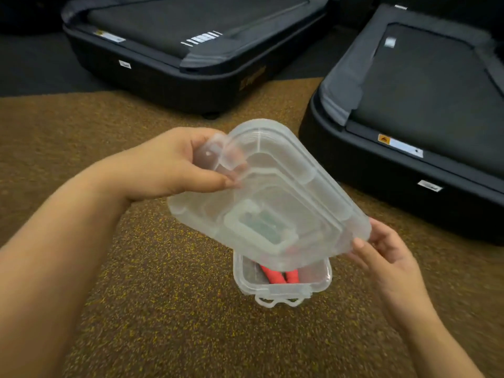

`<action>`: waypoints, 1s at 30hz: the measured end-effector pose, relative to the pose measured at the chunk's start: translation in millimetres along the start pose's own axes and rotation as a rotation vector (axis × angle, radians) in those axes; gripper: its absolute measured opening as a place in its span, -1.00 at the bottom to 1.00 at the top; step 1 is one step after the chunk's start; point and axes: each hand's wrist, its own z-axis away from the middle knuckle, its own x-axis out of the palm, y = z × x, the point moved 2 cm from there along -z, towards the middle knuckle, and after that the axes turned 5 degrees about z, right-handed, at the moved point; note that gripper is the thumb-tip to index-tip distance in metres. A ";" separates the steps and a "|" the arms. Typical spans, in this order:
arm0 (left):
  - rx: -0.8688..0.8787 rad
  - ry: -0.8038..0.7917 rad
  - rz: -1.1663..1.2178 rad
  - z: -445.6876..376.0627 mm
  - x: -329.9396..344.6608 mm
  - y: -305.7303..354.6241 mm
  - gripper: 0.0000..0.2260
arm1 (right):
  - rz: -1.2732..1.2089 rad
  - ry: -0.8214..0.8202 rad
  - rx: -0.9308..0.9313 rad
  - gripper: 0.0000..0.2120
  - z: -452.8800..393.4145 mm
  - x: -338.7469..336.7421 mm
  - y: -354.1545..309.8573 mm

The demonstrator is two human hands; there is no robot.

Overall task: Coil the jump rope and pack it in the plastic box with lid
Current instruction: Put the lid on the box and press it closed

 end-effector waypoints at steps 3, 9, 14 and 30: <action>0.047 0.055 -0.048 -27.9 10.2 7.5 -0.64 | -0.013 0.057 0.062 -0.74 13.3 -7.1 13.6; 0.123 0.171 -0.290 -95.8 28.8 9.0 -0.49 | -0.053 0.138 0.137 -0.69 29.4 10.9 30.3; 0.091 0.079 -0.508 -134.3 49.0 -11.5 -0.54 | -0.018 0.175 0.246 -0.76 35.1 26.1 46.8; -0.036 -0.020 -0.750 -195.3 82.8 -100.0 -0.60 | 0.306 0.300 0.303 -0.83 22.9 27.8 77.4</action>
